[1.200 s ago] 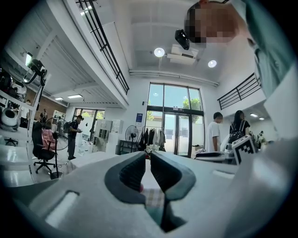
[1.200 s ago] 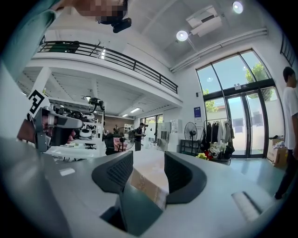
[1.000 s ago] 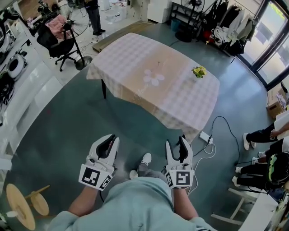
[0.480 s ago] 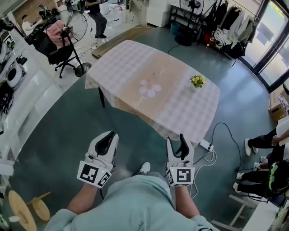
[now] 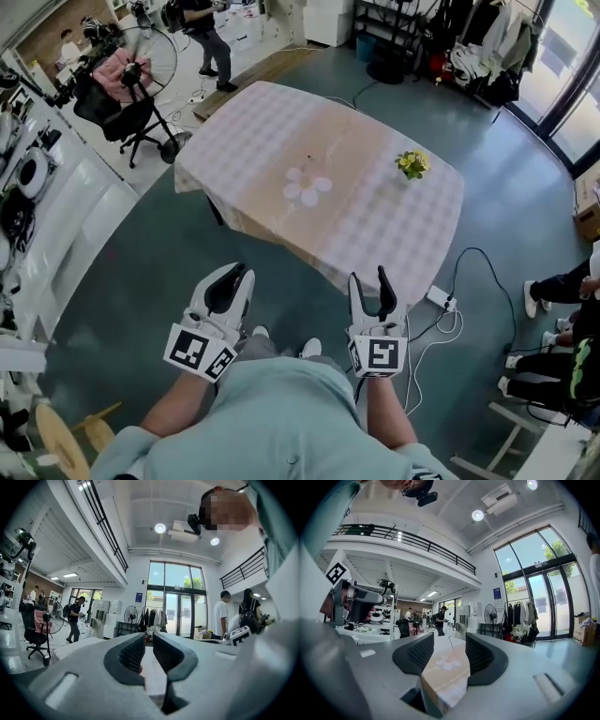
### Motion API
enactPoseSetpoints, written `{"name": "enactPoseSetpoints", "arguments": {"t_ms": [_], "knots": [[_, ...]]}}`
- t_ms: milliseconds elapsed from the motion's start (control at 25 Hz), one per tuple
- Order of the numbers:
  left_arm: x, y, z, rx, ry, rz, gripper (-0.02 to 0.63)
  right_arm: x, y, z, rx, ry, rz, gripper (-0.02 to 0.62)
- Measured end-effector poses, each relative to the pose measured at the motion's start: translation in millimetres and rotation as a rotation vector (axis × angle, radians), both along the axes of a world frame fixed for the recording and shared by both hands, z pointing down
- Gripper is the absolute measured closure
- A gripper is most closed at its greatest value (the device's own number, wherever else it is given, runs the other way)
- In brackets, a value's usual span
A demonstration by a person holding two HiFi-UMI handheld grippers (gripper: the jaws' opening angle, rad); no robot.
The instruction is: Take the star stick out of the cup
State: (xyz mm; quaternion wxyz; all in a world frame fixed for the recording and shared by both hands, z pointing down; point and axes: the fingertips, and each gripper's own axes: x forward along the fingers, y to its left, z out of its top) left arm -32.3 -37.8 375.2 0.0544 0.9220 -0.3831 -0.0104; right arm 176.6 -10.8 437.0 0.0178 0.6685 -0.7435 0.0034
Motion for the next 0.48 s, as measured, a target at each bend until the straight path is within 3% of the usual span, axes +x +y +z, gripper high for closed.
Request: {"name": "enactPoseSetpoints", "arguments": {"t_ms": [240, 480], "knots": [[16, -35, -9, 0.014, 0.008, 0.045, 0.557, 7, -21, 5, -0.02, -0.014, 0.04, 0.403], [4, -84, -2, -0.004, 0.024, 0.085, 0.557, -7, -61, 14, -0.042, -0.004, 0.091, 0.403]]}}
